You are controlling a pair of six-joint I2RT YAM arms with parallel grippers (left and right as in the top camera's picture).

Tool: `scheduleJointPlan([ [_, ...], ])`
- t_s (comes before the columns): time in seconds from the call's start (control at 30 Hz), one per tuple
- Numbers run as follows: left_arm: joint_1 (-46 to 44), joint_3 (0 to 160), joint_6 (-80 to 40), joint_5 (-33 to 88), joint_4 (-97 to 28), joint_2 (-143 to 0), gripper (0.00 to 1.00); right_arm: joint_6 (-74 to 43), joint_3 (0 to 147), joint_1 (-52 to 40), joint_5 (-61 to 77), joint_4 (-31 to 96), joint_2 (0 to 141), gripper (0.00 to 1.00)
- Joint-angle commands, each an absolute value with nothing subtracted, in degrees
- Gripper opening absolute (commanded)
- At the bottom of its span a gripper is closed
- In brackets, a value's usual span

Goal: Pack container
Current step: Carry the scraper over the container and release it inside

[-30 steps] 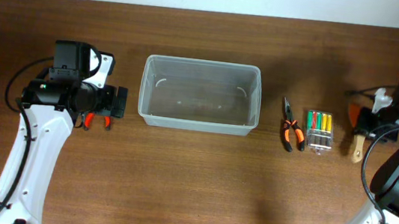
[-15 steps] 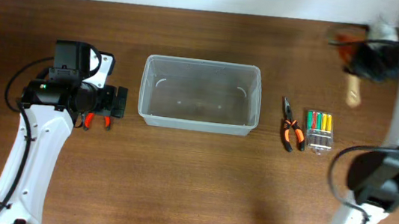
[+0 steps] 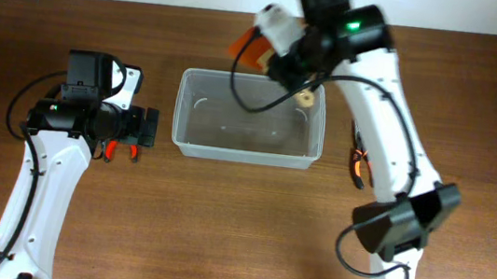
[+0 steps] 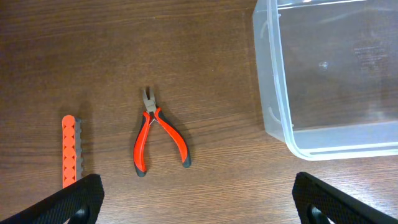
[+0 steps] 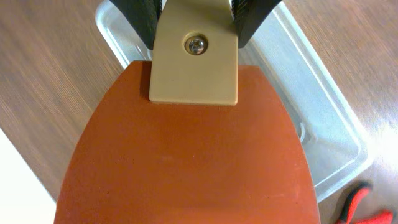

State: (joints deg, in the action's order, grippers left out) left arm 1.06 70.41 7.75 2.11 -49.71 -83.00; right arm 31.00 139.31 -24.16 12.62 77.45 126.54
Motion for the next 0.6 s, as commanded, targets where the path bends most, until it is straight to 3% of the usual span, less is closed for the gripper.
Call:
scheduleJointPlan([
  [0.0,1.3,71.4,8.7,1.9,-49.6,-83.1,0.99,40.4,140.0,-24.4,12.9,76.7,131.4,0.04],
  [0.37,1.3,71.4,8.7,1.9,-49.6,-83.1,0.99,58.1,140.0,-24.3,12.9,76.3,144.0,0.04],
  [0.43,1.3,71.4,8.7,1.9,-49.6,-83.1,0.99,59.6,140.0,-24.3,12.4,75.8,144.6,0.17],
  [0.57,1.3,71.4,8.7,1.9,-49.6,-83.1,0.99,59.5,140.5,-24.3,8.2,75.7,144.0,0.25],
])
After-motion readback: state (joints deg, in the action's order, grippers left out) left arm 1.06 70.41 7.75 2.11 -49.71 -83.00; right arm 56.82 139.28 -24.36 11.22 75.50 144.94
